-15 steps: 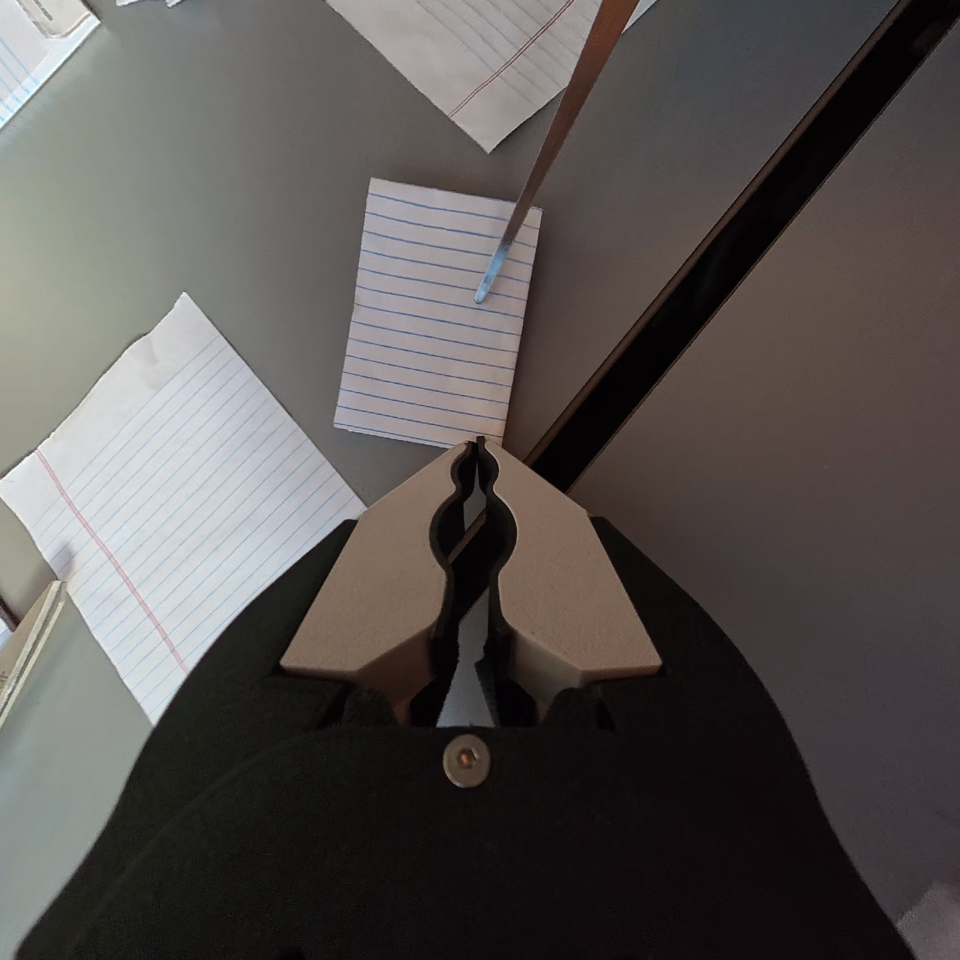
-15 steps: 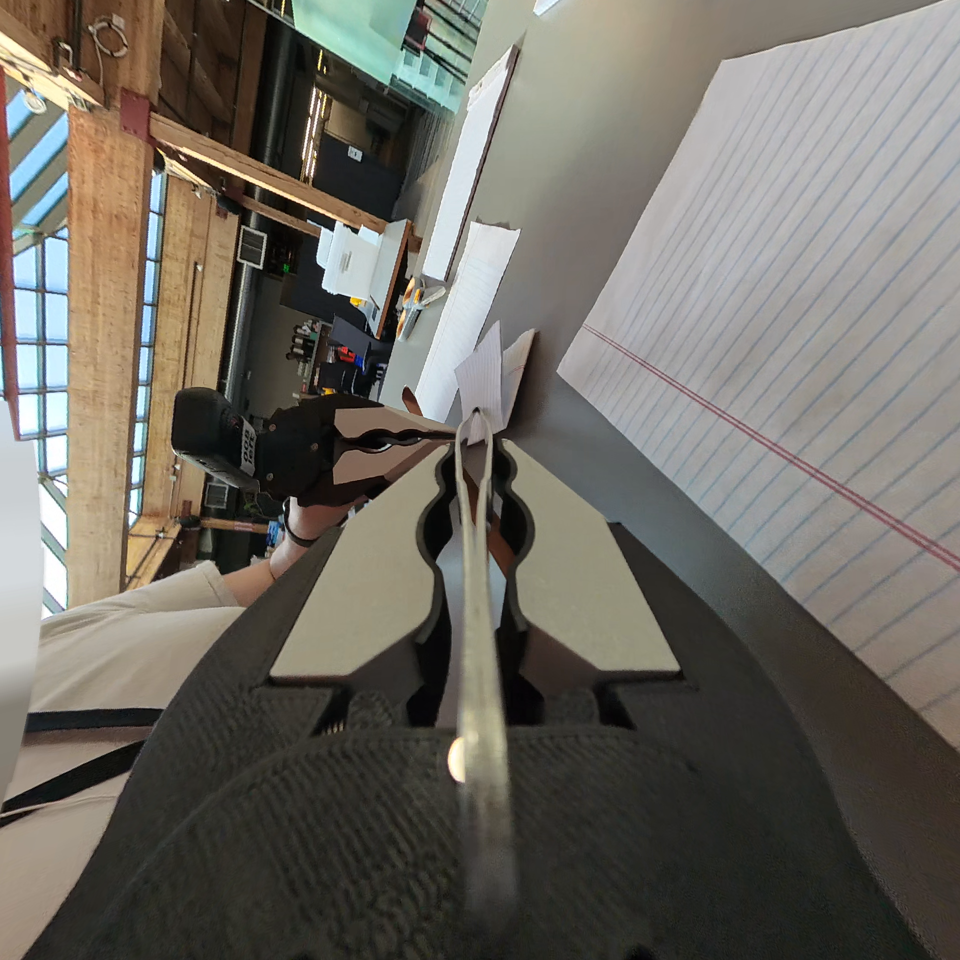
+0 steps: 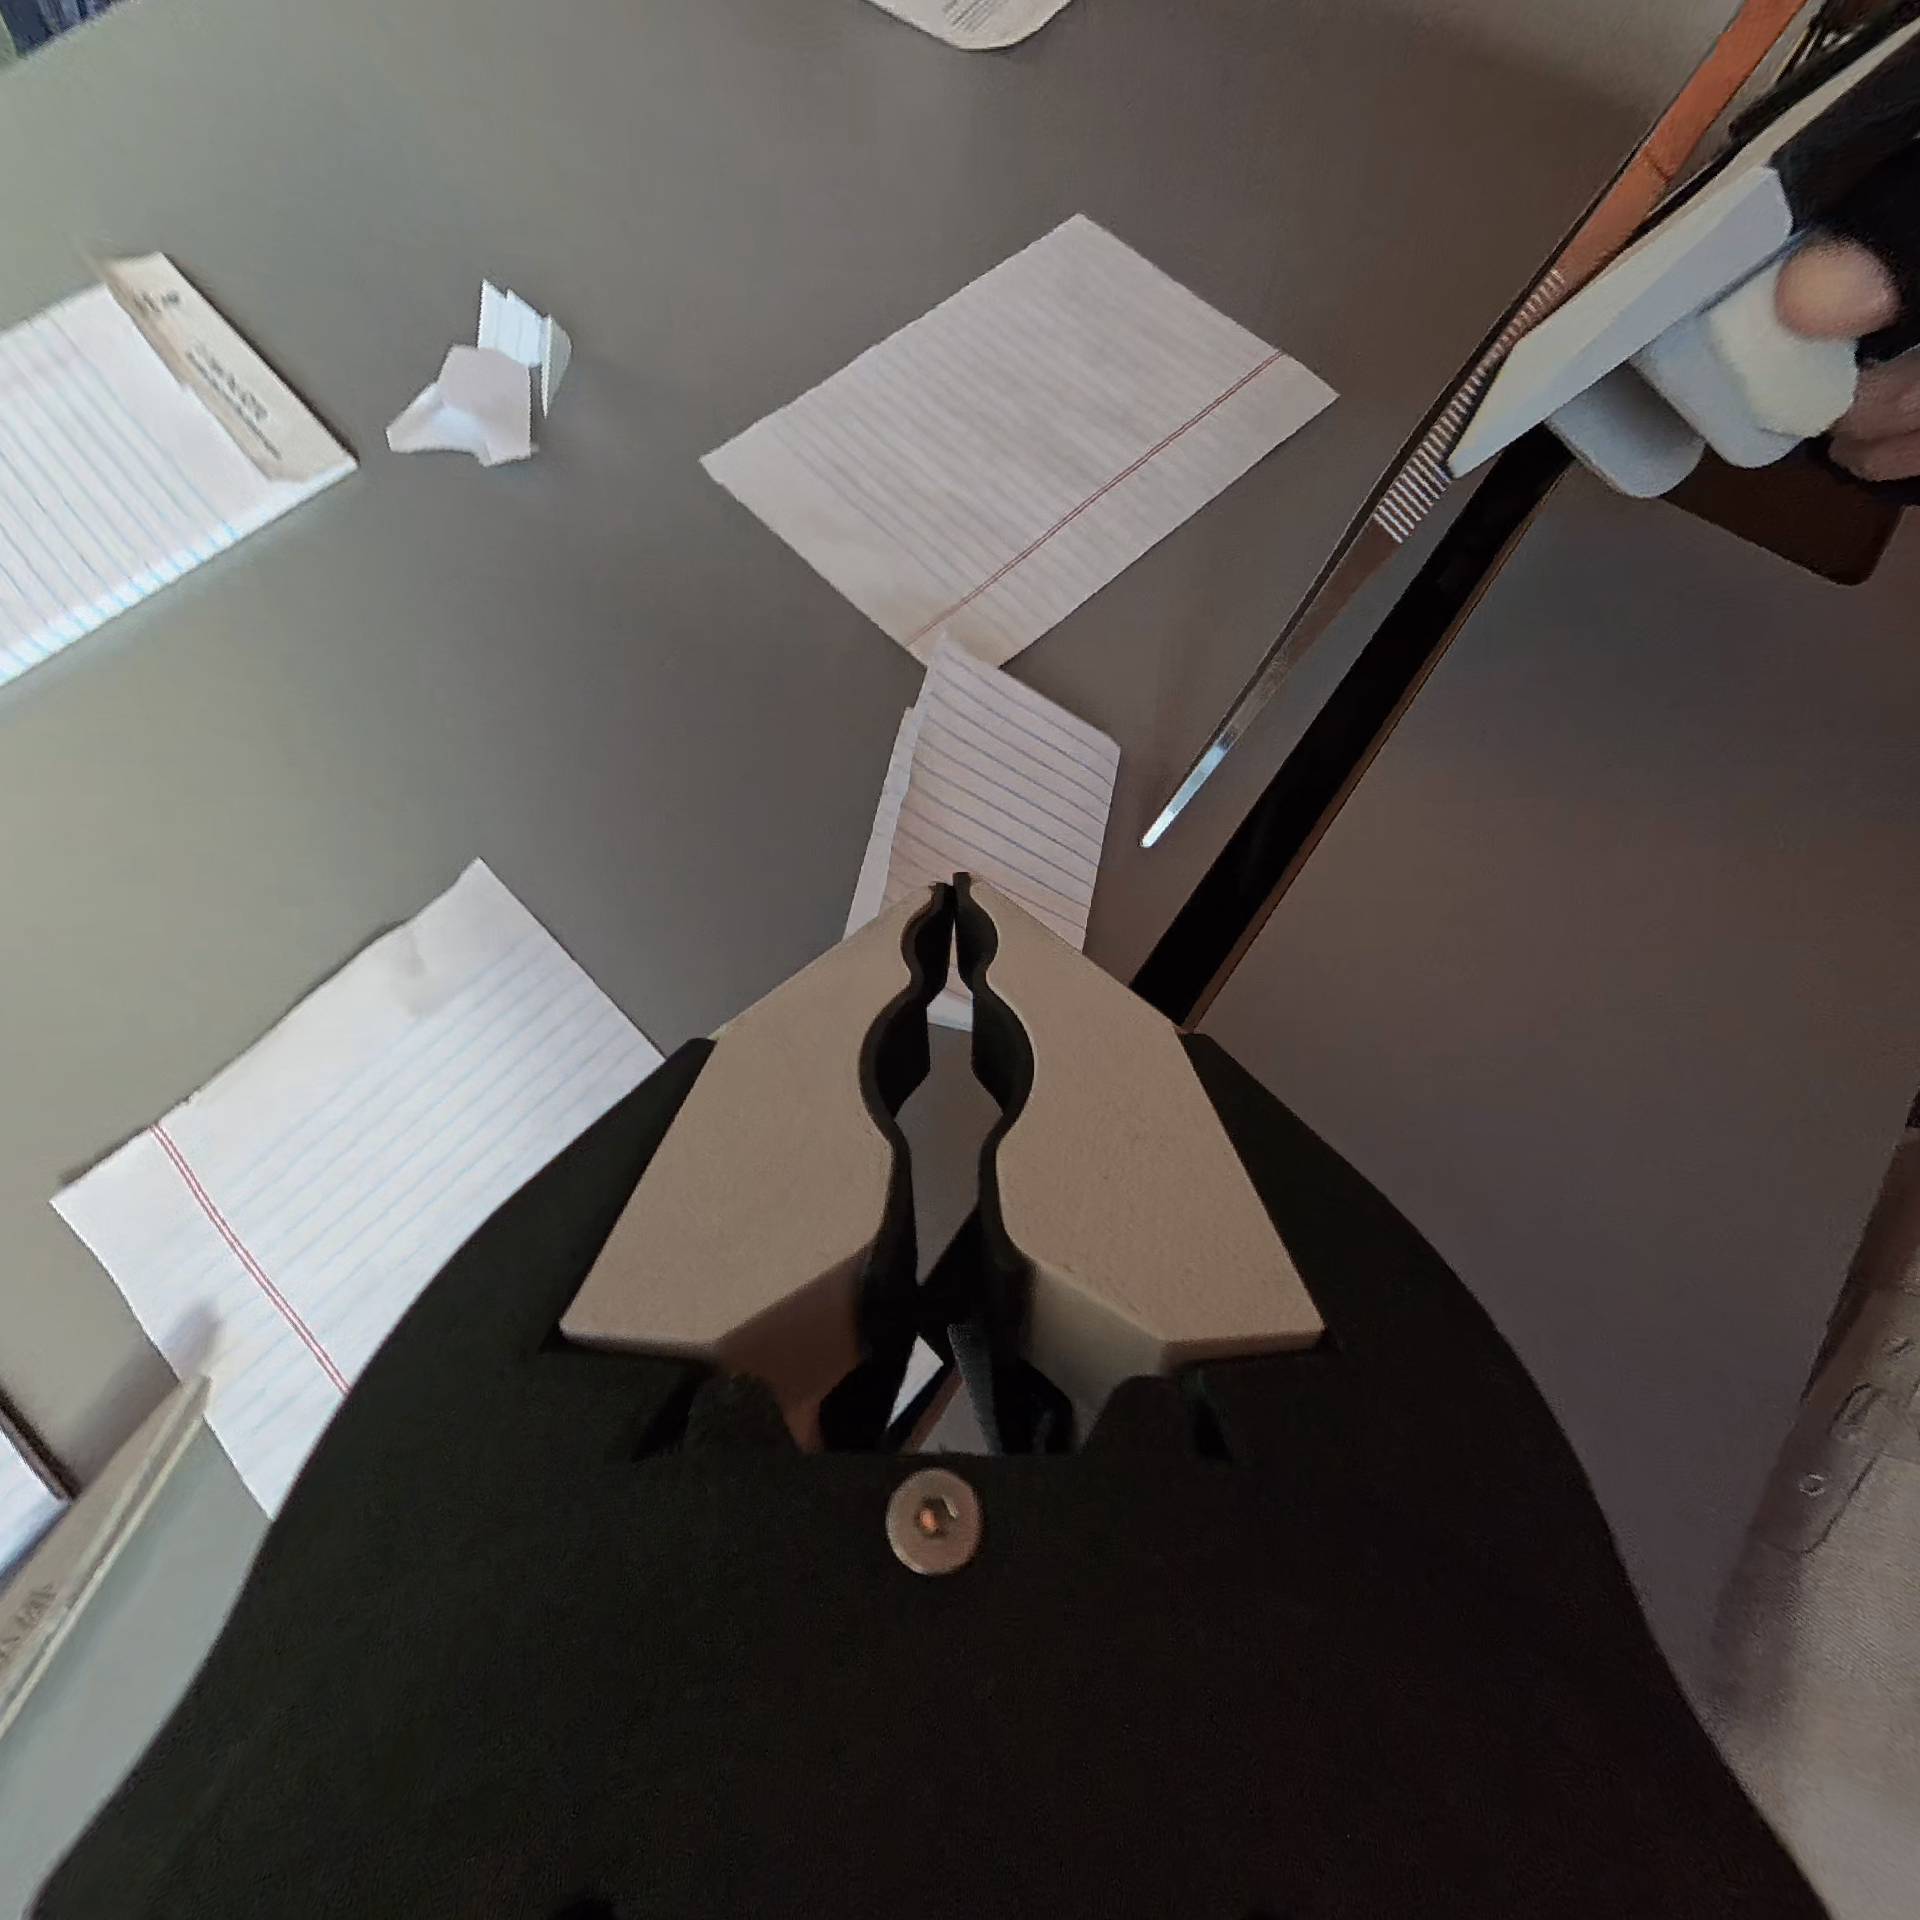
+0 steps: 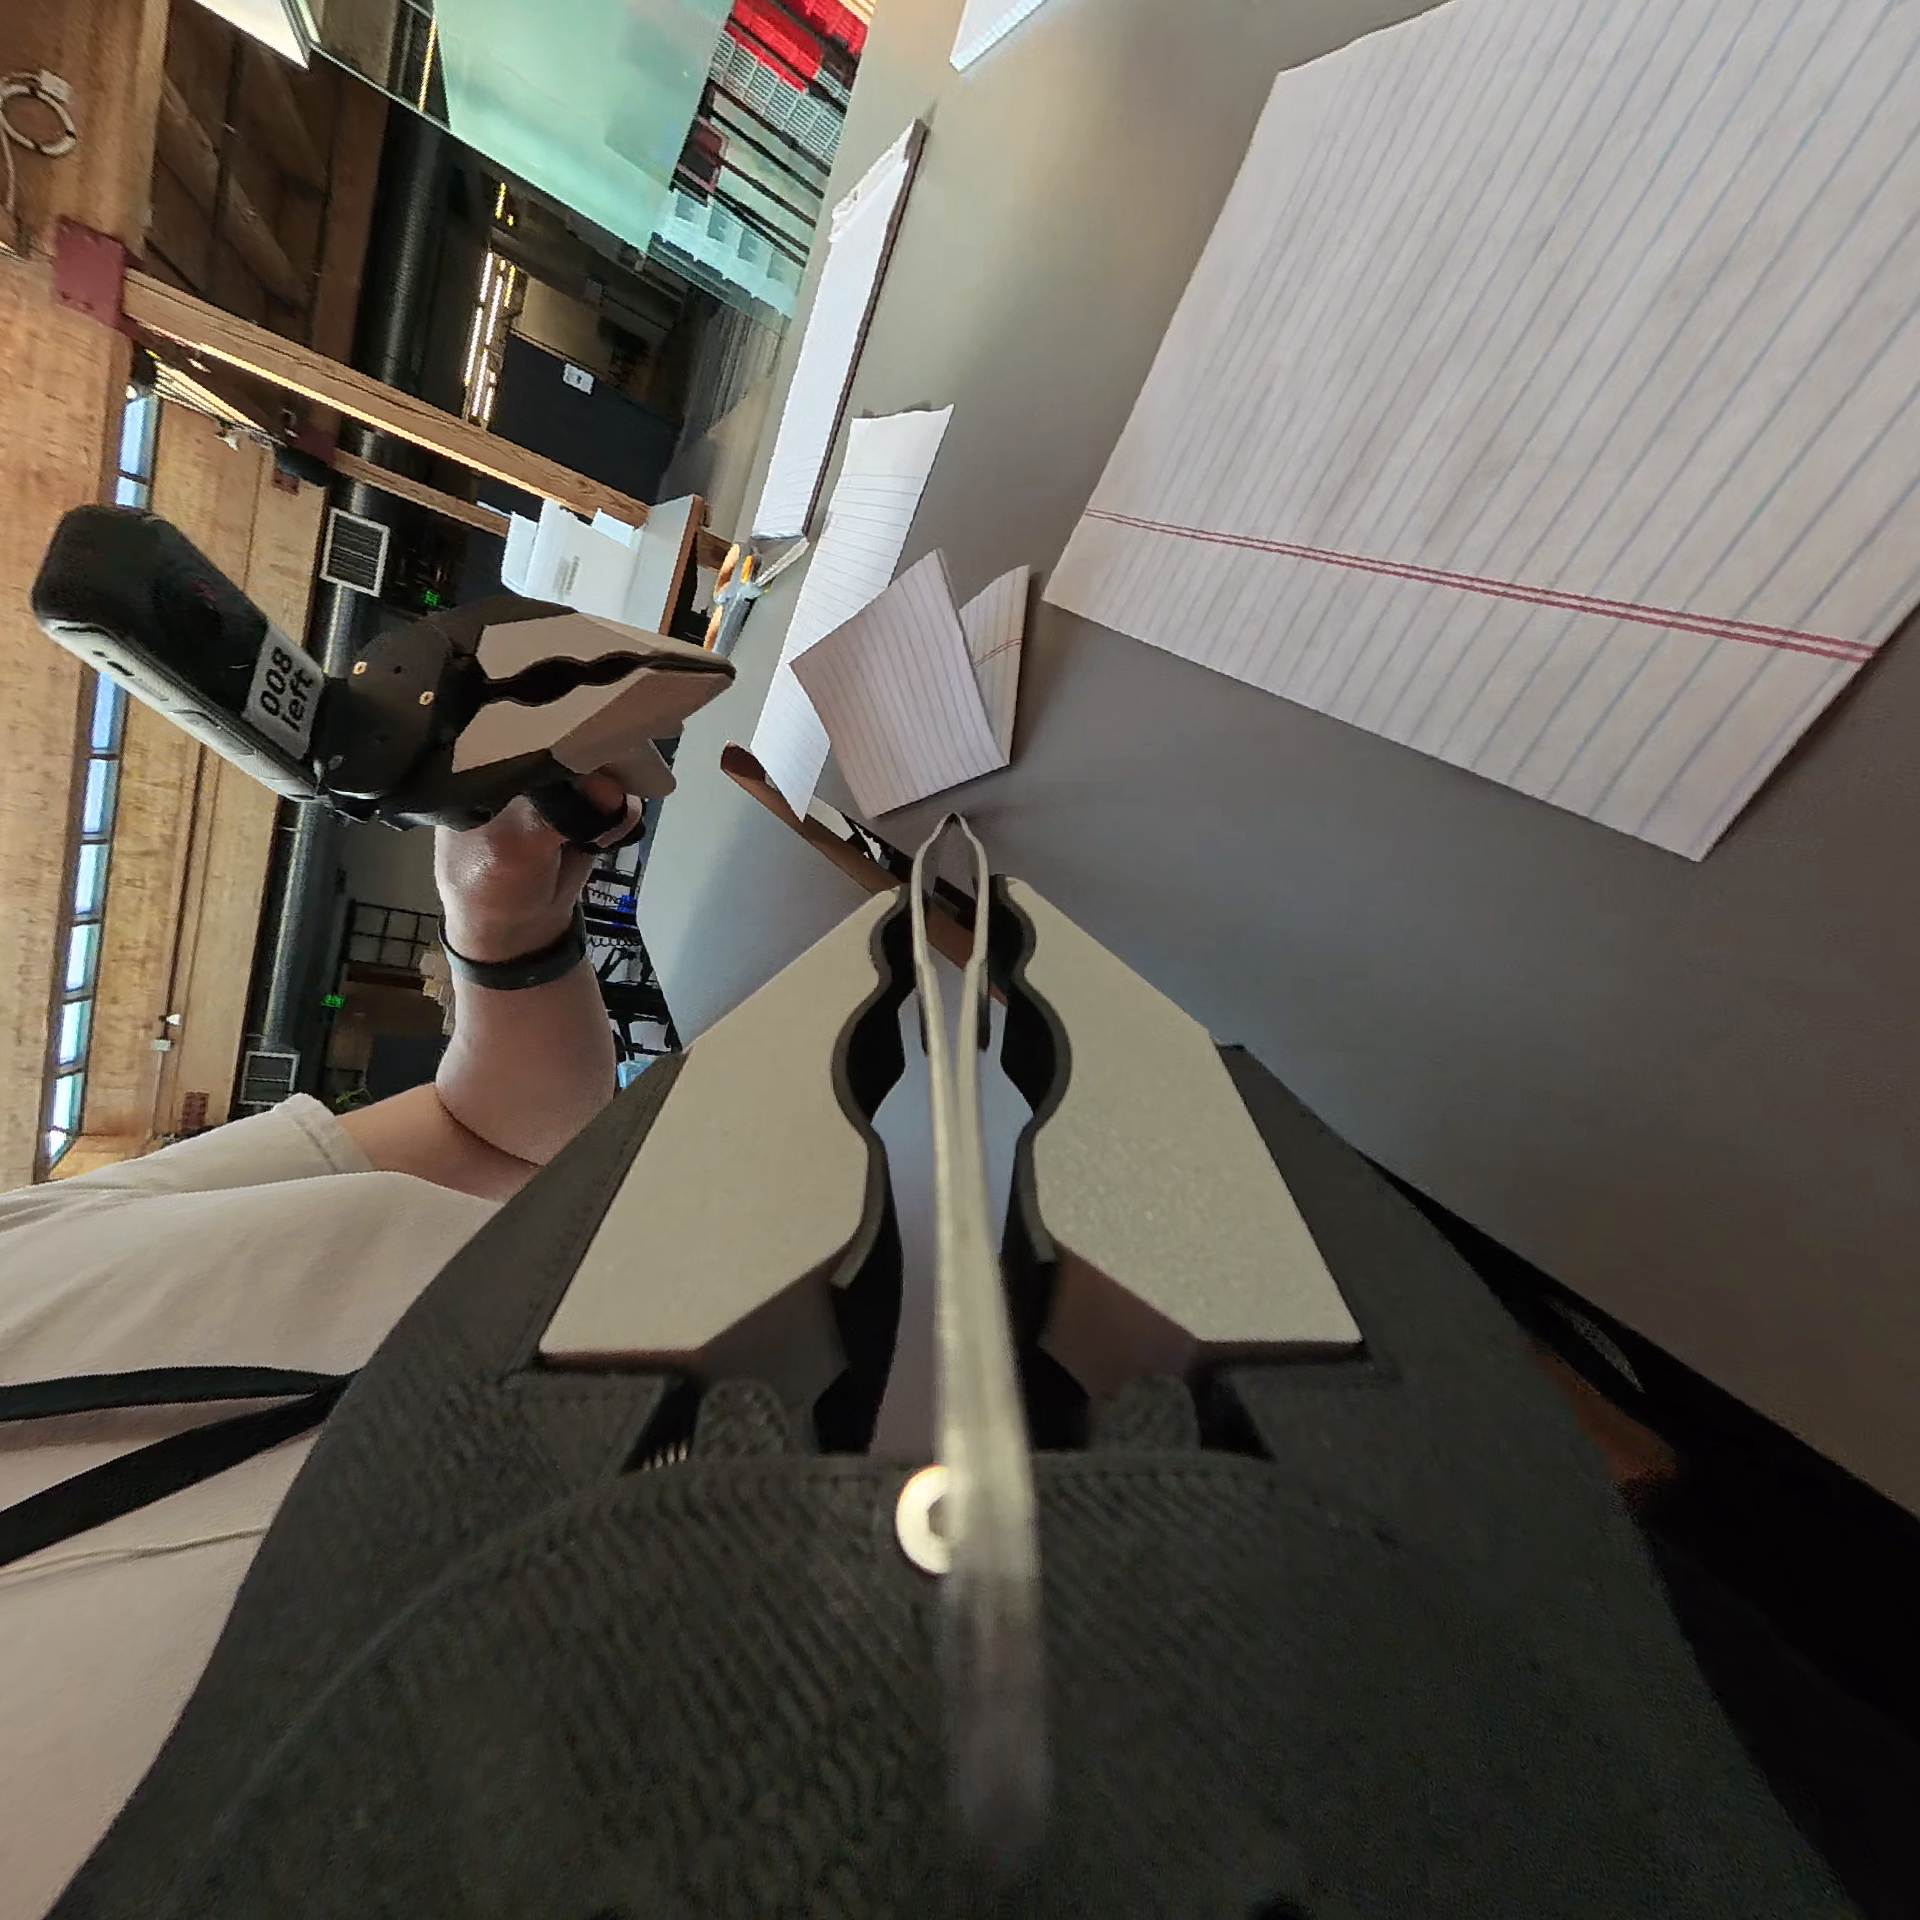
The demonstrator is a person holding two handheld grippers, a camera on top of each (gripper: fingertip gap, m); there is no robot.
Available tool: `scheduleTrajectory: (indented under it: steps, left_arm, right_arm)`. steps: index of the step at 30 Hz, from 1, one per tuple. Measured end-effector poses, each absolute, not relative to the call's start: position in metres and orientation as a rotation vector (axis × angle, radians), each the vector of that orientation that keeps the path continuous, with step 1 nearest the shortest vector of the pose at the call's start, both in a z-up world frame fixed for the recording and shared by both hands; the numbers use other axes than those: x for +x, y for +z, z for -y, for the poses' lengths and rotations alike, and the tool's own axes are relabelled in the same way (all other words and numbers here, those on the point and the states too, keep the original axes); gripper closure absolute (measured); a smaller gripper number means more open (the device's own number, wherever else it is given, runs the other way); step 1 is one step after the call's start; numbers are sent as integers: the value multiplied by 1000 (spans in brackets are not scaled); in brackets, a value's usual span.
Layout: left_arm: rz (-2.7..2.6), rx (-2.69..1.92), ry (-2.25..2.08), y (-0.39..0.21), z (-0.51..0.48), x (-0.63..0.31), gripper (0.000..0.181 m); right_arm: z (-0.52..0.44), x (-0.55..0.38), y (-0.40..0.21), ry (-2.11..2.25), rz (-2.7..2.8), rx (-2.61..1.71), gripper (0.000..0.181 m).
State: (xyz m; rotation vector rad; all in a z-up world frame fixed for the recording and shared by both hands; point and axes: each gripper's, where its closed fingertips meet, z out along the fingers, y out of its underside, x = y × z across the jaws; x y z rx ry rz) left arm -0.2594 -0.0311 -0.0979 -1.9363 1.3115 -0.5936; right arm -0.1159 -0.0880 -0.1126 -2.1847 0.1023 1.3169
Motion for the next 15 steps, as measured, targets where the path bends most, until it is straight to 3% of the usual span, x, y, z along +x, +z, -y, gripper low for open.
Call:
scheduleTrajectory:
  steps: [10, 15]
  left_arm:
    - [-1649, -1918, -319, -157, 11, -249, 181]
    - [-1575, -1921, -307, -145, 15, -256, 181]
  right_arm:
    - [57, -105, -110, 1266, -136, -2134, 169]
    - [41, -106, -110, 1269, -135, -2143, 169]
